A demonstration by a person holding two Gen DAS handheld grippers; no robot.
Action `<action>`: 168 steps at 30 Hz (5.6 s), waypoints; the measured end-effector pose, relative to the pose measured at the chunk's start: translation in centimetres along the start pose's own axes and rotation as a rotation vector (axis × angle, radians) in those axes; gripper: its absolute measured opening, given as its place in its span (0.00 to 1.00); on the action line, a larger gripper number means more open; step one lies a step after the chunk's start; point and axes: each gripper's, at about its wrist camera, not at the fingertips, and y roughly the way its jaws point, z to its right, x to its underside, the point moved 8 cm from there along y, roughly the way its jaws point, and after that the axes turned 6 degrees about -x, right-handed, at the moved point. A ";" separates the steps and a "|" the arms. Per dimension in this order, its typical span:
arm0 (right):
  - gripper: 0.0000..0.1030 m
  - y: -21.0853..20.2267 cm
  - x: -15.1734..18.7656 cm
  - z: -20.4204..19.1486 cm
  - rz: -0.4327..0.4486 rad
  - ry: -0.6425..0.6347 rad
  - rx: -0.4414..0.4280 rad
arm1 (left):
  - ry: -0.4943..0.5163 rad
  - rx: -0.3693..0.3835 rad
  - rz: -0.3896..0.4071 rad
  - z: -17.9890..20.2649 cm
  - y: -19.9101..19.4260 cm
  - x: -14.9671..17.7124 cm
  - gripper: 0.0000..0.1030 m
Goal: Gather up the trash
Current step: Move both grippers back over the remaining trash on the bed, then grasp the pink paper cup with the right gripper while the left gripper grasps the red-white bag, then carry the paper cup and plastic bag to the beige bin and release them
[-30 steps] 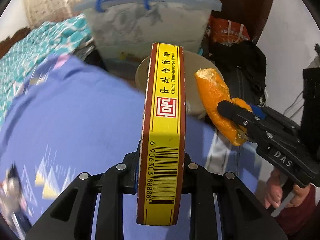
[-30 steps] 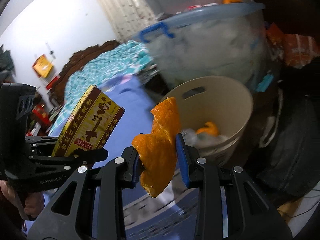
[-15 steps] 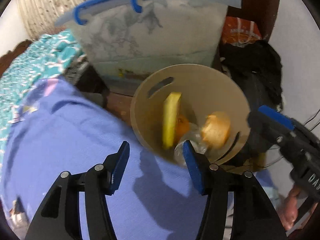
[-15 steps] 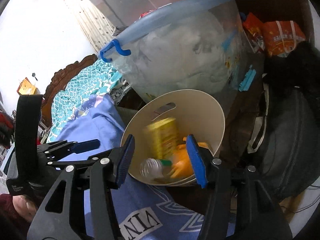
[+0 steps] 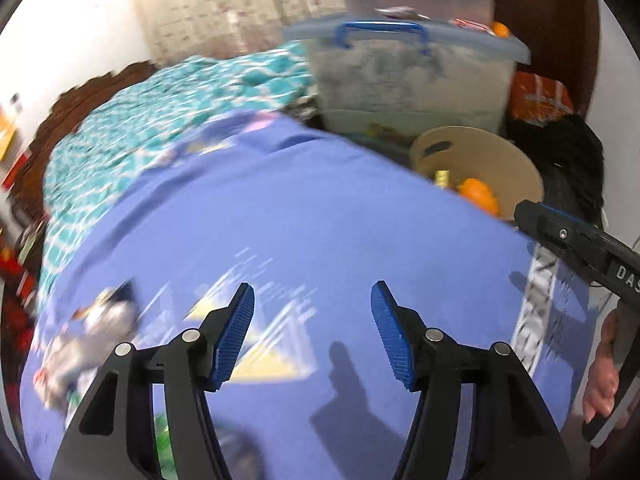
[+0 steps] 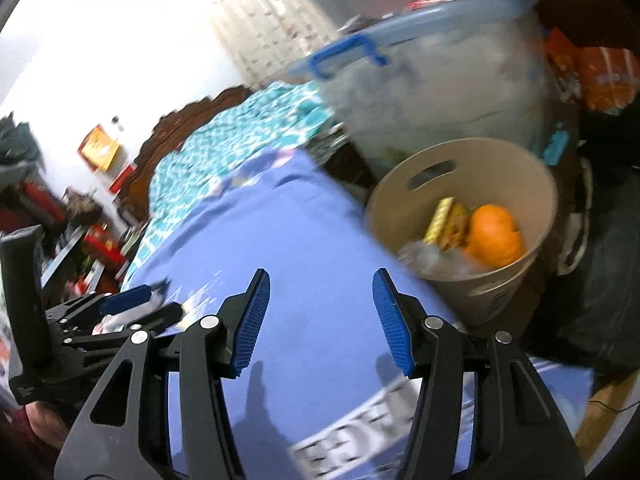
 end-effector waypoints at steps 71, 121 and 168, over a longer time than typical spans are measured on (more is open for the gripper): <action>0.69 36.6 22.0 -48.7 -0.961 -0.730 -0.146 | -0.777 -0.419 -0.235 -38.6 -3.6 32.8 0.75; 0.76 6.4 21.5 -37.7 -0.506 -0.643 -0.465 | -0.649 0.130 -0.112 -30.4 -3.1 22.4 0.78; 0.30 0.7 18.9 -21.3 -0.464 -0.105 -0.414 | -0.438 0.532 -0.126 -10.9 -9.9 21.3 0.32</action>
